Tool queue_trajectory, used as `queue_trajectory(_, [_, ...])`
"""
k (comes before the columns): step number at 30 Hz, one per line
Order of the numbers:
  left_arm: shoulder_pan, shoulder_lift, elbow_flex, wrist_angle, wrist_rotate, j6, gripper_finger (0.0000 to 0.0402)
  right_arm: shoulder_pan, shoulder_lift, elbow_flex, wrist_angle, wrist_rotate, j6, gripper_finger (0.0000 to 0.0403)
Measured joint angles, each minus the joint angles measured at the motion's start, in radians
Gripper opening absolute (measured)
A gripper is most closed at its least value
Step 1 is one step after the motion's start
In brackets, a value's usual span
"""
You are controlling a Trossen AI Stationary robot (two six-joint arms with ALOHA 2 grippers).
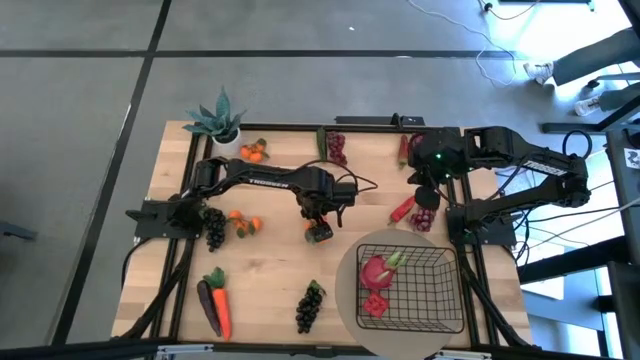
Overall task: Build produce basket
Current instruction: Put the bottom right tangerines into the black wire basket
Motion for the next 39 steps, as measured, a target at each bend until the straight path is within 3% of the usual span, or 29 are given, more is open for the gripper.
queue_trajectory(7, [-0.003, 0.0, -0.005, 0.0, -0.007, 0.008, 0.0323, 0.0, 0.0, 0.0, 0.023, -0.027, -0.017, 0.0])
queue_trajectory(22, [-0.054, 0.0, -0.005, 0.0, -0.178, 0.034, 0.0313, 0.0, 0.0, 0.0, 0.046, -0.025, 0.009, 0.0])
queue_trajectory(39, [-0.059, 0.0, -0.005, -0.024, -0.173, 0.114, 0.0113, 0.0, 0.0, 0.0, 0.054, -0.025, 0.013, 0.0])
